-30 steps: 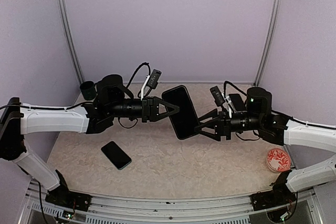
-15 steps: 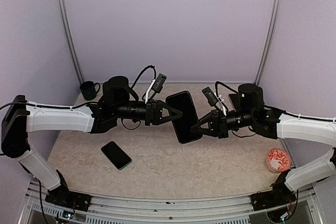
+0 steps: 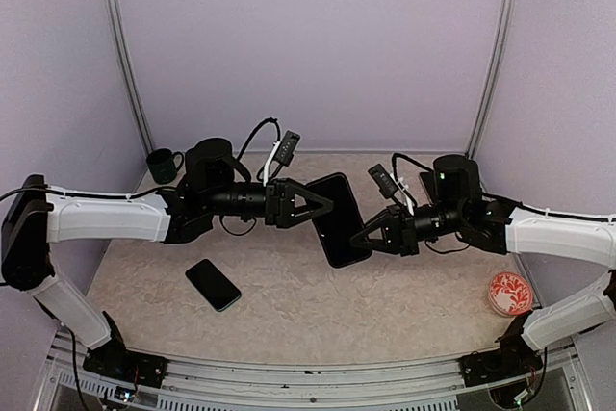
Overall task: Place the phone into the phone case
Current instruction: Pass from the left arm to the right, then place the phone with the phone case at the center of the board, then pick up the phone case from the center of the board.
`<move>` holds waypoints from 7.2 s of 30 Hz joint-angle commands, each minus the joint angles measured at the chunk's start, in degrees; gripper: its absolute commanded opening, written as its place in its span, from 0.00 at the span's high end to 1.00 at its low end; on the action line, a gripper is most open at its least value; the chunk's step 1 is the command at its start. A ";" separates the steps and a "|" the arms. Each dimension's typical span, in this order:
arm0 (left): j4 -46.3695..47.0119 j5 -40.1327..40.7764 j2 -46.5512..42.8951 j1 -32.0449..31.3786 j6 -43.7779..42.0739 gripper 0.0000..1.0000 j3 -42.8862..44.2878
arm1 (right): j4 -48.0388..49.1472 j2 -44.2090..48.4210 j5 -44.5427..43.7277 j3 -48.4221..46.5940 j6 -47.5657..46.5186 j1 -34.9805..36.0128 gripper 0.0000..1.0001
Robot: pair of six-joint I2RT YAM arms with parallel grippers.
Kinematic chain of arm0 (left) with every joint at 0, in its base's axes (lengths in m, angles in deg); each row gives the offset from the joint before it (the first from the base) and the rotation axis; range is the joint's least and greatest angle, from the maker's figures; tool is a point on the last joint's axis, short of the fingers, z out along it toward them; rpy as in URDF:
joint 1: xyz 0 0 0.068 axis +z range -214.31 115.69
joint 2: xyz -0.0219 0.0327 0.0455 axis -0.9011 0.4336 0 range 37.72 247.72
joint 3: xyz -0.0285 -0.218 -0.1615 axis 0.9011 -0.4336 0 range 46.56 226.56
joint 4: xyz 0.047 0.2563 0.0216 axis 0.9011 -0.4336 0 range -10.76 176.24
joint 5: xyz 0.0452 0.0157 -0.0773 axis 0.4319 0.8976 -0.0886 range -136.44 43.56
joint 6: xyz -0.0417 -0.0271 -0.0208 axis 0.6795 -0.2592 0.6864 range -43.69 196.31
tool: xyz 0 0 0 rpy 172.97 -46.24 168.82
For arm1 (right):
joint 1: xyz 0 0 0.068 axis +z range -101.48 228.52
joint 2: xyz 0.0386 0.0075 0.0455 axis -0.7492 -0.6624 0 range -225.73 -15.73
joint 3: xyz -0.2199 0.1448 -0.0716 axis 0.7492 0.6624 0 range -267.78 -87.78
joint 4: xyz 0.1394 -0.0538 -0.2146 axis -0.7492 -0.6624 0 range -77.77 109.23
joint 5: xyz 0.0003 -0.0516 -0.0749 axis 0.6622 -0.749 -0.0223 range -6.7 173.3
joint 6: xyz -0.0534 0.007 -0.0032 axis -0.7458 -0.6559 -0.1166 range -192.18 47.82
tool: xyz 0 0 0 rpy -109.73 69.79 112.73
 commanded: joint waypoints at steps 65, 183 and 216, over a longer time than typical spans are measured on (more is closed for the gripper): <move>-8.93 18.43 -24.32 5.27 1.08 0.01 -20.63 | -30.58 -50.03 5.35 -44.89 -3.25 -34.23 1.00; -38.50 55.42 34.15 16.75 -9.21 0.22 32.31 | -23.23 -19.15 -28.71 -21.21 -1.31 -17.58 0.30; -43.83 51.77 49.41 17.38 -8.07 0.47 49.23 | -24.41 -14.33 -31.14 -18.19 -2.71 -16.74 0.29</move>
